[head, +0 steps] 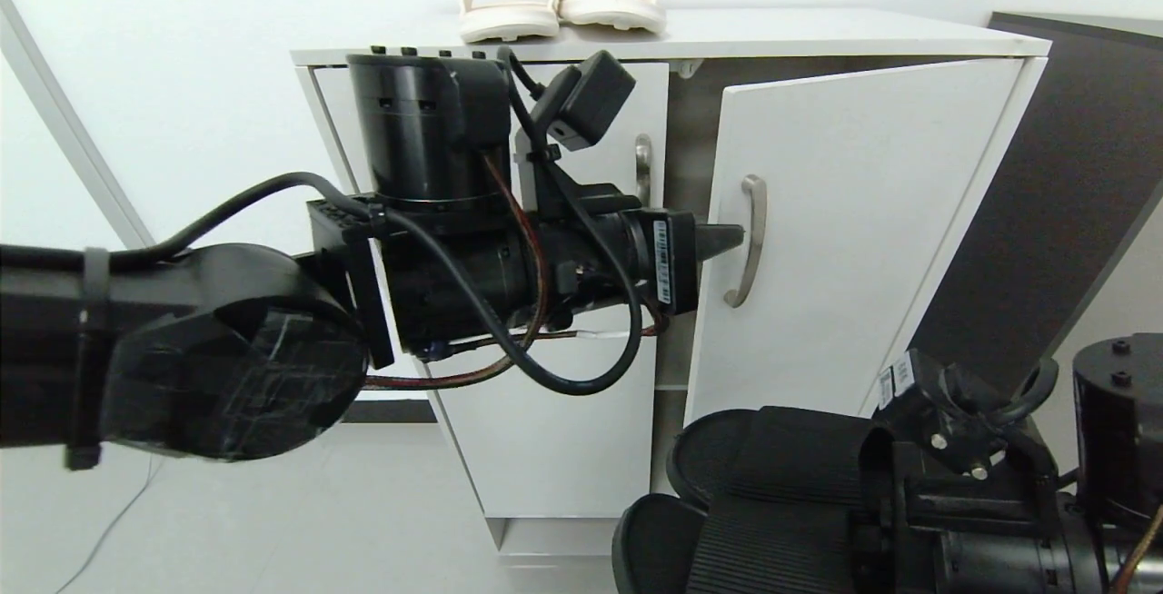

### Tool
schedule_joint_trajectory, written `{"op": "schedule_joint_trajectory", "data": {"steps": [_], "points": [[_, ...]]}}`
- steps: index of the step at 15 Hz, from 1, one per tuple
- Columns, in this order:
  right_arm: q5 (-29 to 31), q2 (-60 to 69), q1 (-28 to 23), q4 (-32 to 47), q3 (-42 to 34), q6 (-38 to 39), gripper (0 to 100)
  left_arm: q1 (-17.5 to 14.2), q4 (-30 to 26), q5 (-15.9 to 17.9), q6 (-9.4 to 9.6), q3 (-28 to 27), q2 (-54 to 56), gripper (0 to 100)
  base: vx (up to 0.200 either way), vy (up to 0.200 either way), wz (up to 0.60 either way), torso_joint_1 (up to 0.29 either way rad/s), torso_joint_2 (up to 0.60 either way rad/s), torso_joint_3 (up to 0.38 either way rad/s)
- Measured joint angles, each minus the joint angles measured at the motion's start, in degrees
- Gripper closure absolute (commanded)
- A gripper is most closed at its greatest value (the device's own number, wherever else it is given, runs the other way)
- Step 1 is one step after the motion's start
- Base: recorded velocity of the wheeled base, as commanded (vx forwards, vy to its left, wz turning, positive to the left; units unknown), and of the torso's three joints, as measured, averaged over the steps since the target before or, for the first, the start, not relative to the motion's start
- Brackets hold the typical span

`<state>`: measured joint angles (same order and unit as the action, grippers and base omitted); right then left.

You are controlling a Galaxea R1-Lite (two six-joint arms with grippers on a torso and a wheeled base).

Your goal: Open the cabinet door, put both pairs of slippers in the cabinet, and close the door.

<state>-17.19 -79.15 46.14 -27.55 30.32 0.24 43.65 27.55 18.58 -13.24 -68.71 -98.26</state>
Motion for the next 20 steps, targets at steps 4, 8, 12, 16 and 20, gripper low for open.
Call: {"op": "schedule_joint_trajectory", "data": {"steps": [4,8,12,16,20], "points": [[0.04,0.44,0.51,0.0,-0.02,-0.06,100,-3.39,0.09,0.72,-1.1,0.99,2.15,100,0.0,0.0,0.0,0.0,0.0,0.0],[0.3,1.56,2.34,0.18,-0.45,-0.9,100,-4.49,0.99,0.99,-2.82,-4.08,-1.22,100,0.0,0.0,0.0,0.0,0.0,0.0],[0.5,2.58,2.95,0.62,-1.13,-3.52,100,-4.5,3.16,0.5,-3.18,-9.44,-6.56,100,-0.05,-0.05,0.0,0.001,0.0,0.001],[0.5,2.97,4.07,1.79,-1.22,-3.66,100,-4.13,3.4,0.35,-4.05,-9.9,-8.5,100,-0.2,-0.2,0.0,0.002,0.0,0.002],[0.5,3.72,5.78,1.79,-1.74,-3.69,100,0.33,8.9,0.3,-3.73,-6.24,-8.11,100,-0.2,-0.2,0.0,-0.001,0.0,0.001]]}}
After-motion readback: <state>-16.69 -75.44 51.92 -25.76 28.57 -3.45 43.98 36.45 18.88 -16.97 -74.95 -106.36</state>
